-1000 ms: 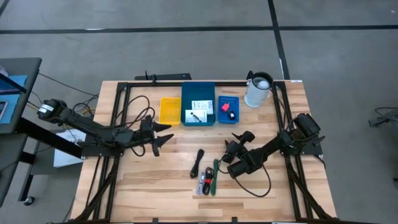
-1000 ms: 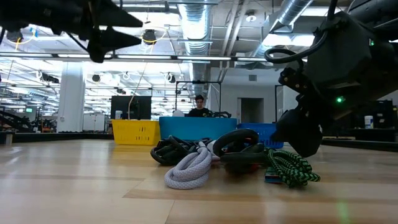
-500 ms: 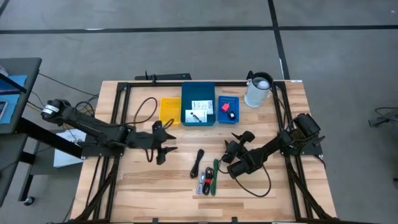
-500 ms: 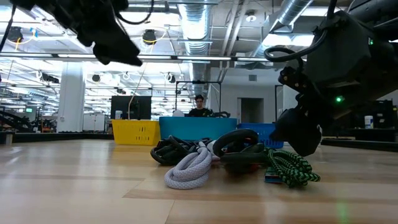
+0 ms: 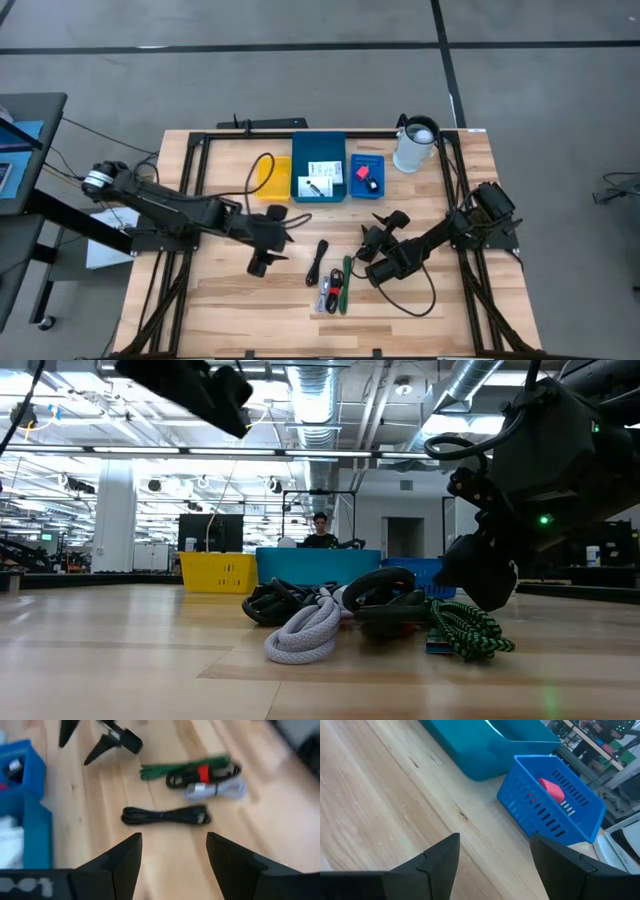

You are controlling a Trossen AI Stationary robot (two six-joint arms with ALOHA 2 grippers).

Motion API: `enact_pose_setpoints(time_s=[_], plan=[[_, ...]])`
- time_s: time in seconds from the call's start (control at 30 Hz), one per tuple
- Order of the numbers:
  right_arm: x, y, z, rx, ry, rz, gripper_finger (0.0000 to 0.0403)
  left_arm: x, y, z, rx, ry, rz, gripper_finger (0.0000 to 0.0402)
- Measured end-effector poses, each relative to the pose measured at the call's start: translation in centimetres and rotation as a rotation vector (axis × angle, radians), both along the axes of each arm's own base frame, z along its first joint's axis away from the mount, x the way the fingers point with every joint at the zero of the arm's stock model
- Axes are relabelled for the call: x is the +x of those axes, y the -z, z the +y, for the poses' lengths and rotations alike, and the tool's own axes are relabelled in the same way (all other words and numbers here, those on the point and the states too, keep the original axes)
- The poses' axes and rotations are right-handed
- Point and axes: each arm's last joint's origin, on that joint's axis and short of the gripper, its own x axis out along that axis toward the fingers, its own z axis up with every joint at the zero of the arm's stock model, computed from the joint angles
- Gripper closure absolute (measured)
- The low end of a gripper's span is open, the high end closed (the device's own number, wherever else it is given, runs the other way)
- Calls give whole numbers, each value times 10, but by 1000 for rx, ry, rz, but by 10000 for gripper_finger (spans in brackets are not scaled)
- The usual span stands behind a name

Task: Pick and place items into bin
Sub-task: Put the top black charger cable into the yellow bin

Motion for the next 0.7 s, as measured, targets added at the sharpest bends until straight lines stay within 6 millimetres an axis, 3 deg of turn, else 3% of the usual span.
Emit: enact_pose_setpoints(time_s=[0.3,0.7], plan=[[0,0,0,1,0,-1,164,22,28,-5,305,270,192,189],[0,0,0,0,0,2,164,55,45,-16,519,538,188,189]])
